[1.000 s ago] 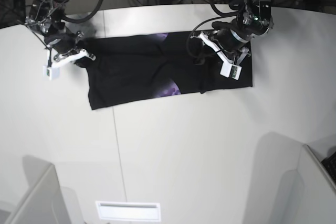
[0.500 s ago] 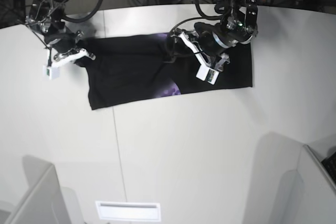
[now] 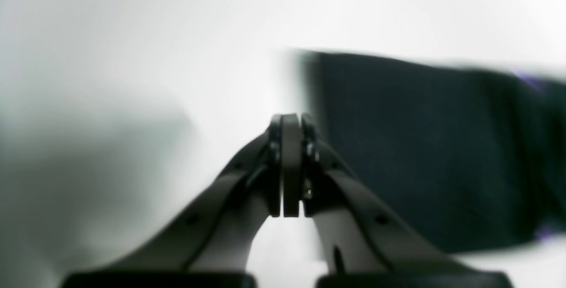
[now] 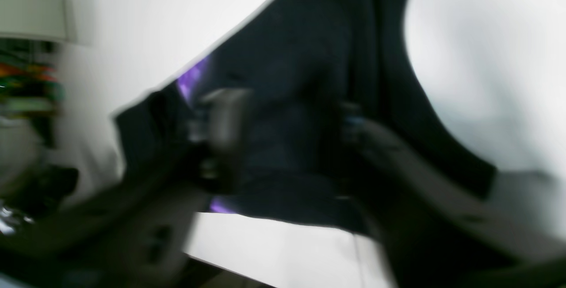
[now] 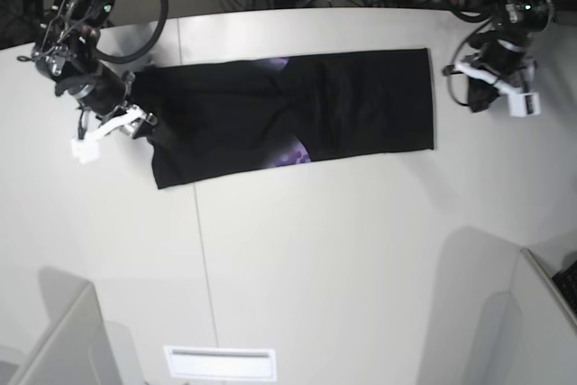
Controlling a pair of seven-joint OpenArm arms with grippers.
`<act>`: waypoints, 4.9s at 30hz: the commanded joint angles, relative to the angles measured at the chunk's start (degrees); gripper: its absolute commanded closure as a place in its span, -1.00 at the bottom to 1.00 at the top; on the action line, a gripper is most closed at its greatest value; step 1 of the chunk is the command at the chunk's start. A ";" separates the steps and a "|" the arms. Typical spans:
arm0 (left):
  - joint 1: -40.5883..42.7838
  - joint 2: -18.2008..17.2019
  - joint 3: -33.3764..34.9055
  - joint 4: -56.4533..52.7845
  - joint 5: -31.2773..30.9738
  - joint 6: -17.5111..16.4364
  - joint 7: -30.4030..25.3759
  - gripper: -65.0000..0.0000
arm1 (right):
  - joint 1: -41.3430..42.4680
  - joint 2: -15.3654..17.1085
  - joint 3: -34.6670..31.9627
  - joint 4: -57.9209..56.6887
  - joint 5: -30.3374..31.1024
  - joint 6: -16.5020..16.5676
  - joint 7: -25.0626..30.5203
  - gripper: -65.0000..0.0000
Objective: Fold the T-shirt properly
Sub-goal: 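Release the left gripper and move it away from the shirt, then grasp the strip end with the right gripper and lift it, then fold the held end over toward the left gripper and lay it down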
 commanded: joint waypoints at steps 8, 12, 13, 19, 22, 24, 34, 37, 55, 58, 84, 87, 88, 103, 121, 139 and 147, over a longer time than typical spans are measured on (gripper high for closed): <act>2.63 -5.72 -13.87 -5.54 -3.92 -7.18 -1.27 1.00 | 2.76 0.01 1.23 -2.89 0.48 0.08 -0.40 -0.26; 3.87 -5.63 -17.48 -7.21 -3.57 -15.80 -1.27 1.00 | 4.87 0.10 1.23 -2.89 -7.16 0.08 -0.48 -0.27; 4.04 -5.54 -17.65 -7.30 -3.57 -17.20 -1.27 1.00 | 5.22 0.10 1.23 -2.89 -9.27 0.08 -0.48 -0.28; 4.66 -5.45 -17.56 -7.30 -3.57 -19.05 -1.36 1.00 | 7.07 1.33 0.71 -3.86 -15.34 0.17 -0.92 -0.30; 4.48 -5.28 -17.30 -7.30 -3.57 -19.05 -1.27 1.00 | 8.92 3.00 0.88 -9.49 -13.41 0.17 -2.59 -0.39; 4.48 -5.36 -14.75 -7.30 -3.57 -18.96 -1.36 1.00 | 9.27 4.23 0.79 -12.92 -11.56 0.17 -2.86 -0.40; 1.76 -5.19 -7.01 -7.65 -0.31 -18.70 -1.44 1.00 | 9.09 5.55 -0.53 -16.61 -9.89 0.34 -2.42 -0.42; -1.23 -4.04 -5.78 -9.50 5.40 -18.78 -1.44 1.00 | 9.00 5.64 -4.57 -16.70 -10.07 0.25 1.54 -0.42; -4.84 -1.67 3.71 -11.25 8.39 -17.11 -1.53 1.00 | 4.08 7.31 -22.15 -16.96 -9.89 0.25 4.61 -0.39; -4.84 -1.50 5.38 -10.46 8.39 -15.27 -1.53 1.00 | 4.08 7.31 -22.42 -17.14 -9.89 0.25 4.70 -0.39; -5.63 -1.41 11.18 -11.87 8.39 -15.09 -1.44 1.00 | 5.14 11.70 -25.23 -8.87 -16.66 -8.98 9.89 1.00; -5.81 -1.41 11.18 -11.87 8.39 -15.09 -1.44 1.00 | 5.14 11.00 -27.07 -5.36 -23.78 -8.98 8.04 1.00; -5.54 -1.32 11.18 -11.52 8.39 -15.09 -1.44 1.00 | 5.40 10.21 -27.95 -4.65 -25.89 -8.98 6.90 1.00; -8.27 -2.99 11.18 -11.08 9.80 -11.14 -1.44 1.00 | 6.46 4.32 -34.72 9.94 -38.20 -8.98 -1.63 1.00; -15.04 -2.64 22.70 -17.58 19.64 -11.22 -1.36 1.00 | 6.37 -3.24 -38.42 11.96 -37.93 -8.98 -1.80 1.00; -14.33 -2.90 23.67 -17.41 19.64 -11.14 -1.36 1.00 | 7.69 -9.57 -44.48 11.70 -37.93 -8.98 -1.54 1.00; -14.33 -2.90 23.75 -17.32 19.64 -11.14 -1.36 1.00 | 8.74 -10.28 -50.28 11.52 -37.93 -8.98 -1.19 1.00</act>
